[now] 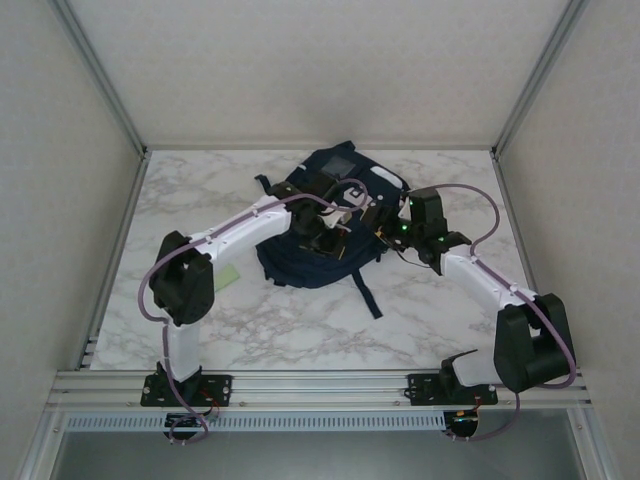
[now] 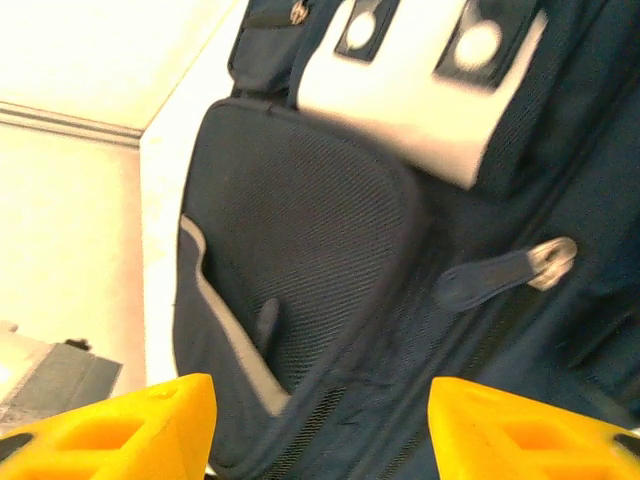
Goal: Pack the student bag
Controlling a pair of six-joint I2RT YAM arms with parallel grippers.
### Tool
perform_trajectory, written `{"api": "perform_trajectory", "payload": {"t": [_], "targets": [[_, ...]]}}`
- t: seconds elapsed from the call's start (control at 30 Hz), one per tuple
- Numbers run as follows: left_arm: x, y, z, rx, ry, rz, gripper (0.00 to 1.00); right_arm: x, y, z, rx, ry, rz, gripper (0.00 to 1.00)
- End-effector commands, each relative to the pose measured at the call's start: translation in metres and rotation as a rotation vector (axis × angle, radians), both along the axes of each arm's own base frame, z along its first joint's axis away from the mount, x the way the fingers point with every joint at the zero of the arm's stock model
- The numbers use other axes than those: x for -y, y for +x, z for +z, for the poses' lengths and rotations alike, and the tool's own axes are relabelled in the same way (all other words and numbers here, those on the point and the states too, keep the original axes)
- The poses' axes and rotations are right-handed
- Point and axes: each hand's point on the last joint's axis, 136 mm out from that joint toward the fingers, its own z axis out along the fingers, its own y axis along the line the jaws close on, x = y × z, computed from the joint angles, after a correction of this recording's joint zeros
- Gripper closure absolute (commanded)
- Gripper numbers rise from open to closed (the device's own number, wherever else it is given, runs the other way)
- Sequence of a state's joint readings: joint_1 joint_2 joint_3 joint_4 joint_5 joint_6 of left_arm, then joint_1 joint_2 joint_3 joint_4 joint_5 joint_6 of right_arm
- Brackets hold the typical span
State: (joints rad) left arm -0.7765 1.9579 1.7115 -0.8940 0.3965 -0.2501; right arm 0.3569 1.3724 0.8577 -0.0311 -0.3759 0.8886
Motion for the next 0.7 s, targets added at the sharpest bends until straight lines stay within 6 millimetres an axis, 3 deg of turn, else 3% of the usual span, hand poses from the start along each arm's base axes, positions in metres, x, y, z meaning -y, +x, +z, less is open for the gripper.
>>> {"api": "perform_trajectory", "payload": {"t": [0.0, 0.2, 0.37, 0.4, 0.5, 0.57, 0.67], "targets": [[0.032, -0.01, 0.029, -0.009, -0.127, -0.057, 1.0, -0.016, -0.008, -0.001, -0.086, 0.092, 0.02, 0.41], [0.04, -0.011, 0.034, 0.0, -0.151, -0.057, 1.0, -0.025, -0.01, -0.034, -0.176, 0.119, 0.009, 0.44], [0.031, -0.014, 0.026, -0.006, -0.106, -0.065, 1.0, -0.041, 0.004, -0.041, -0.179, 0.136, 0.03, 0.48], [0.028, -0.015, 0.023, -0.007, -0.094, -0.065, 1.0, -0.043, 0.006, -0.044, -0.184, 0.132, 0.035, 0.51], [0.014, -0.015, 0.015, 0.009, -0.038, -0.052, 1.0, -0.041, 0.009, -0.052, -0.185, 0.104, 0.027, 0.86], [-0.005, -0.01, 0.008, 0.016, 0.018, -0.02, 1.0, -0.034, 0.009, -0.057, -0.164, 0.031, 0.039, 1.0], [-0.045, 0.001, -0.005, 0.004, 0.104, 0.044, 1.0, -0.02, 0.006, -0.058, -0.104, -0.143, 0.104, 1.0]]}}
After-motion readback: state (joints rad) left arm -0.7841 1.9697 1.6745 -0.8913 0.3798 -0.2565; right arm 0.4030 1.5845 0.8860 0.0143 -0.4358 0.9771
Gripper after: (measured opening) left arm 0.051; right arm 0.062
